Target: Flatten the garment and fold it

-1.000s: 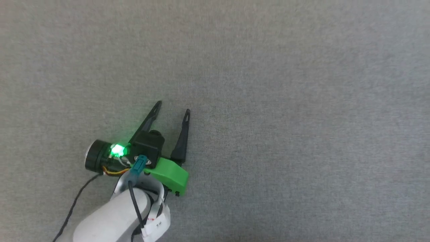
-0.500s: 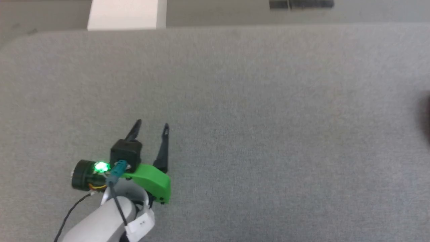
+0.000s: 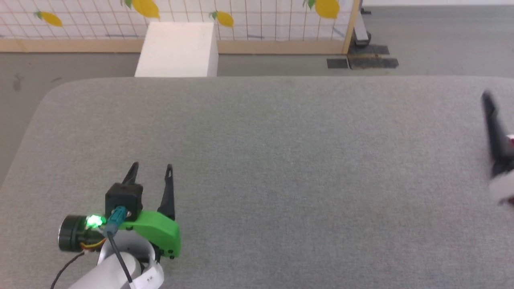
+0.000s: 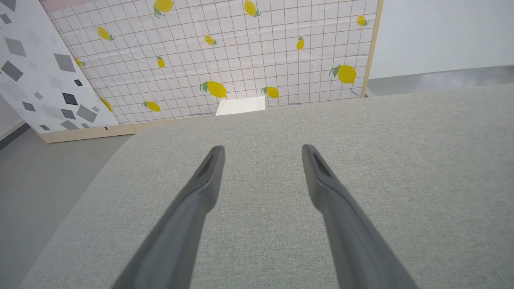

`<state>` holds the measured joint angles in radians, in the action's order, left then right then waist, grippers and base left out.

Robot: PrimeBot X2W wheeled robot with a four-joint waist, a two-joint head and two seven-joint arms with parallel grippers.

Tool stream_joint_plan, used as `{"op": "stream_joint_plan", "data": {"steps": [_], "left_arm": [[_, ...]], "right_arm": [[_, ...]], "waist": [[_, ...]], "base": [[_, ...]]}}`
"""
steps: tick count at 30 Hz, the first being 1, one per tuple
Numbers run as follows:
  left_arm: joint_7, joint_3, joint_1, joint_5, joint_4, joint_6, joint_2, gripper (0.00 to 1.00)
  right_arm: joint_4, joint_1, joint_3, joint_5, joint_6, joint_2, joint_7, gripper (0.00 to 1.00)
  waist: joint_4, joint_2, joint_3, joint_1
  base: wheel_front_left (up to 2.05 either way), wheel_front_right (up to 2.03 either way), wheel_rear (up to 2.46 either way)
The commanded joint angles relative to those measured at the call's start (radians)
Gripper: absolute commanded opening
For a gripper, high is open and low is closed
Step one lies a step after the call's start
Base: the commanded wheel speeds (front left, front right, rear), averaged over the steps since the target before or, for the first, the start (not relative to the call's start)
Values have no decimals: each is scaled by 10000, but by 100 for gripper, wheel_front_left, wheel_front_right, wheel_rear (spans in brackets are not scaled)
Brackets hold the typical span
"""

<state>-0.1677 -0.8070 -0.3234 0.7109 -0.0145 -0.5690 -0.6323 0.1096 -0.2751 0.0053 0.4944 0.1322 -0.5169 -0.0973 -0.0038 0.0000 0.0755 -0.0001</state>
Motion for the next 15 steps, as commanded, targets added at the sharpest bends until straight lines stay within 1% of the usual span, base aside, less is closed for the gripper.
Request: {"op": "stream_joint_plan", "data": {"steps": [1, 5, 7, 11, 15], "left_arm": [[-23, 53, 221, -64, -61, -133, -70, 100], [-130, 37, 493, -67, -131, -231, -155, 100], [-188, 13, 621, -81, -139, -274, -175, 100], [-162, -144, 811, -167, -30, -400, -174, 100], [-204, -251, 917, -247, 75, -516, -84, 100]], "right_arm": [[-207, 514, -302, -367, -15, 471, -67, 100], [-664, 1612, -1110, -1281, -15, 1814, 77, 100], [-968, 2038, -1280, -1705, -15, 2442, 195, 100], [-1422, 2752, -1210, -2563, -15, 3058, 413, 100], [-1428, 3303, -1177, -3298, -15, 3306, 473, 100]], "waist": [[132, 0, -214, 1], [167, 0, -364, 1], [169, 0, -423, 1], [220, 0, -469, 1], [290, 0, -459, 1]], "base": [[0, 0, 0], [0, 0, 0], [0, 0, 0], [0, 0, 0], [0, 0, 0]]}}
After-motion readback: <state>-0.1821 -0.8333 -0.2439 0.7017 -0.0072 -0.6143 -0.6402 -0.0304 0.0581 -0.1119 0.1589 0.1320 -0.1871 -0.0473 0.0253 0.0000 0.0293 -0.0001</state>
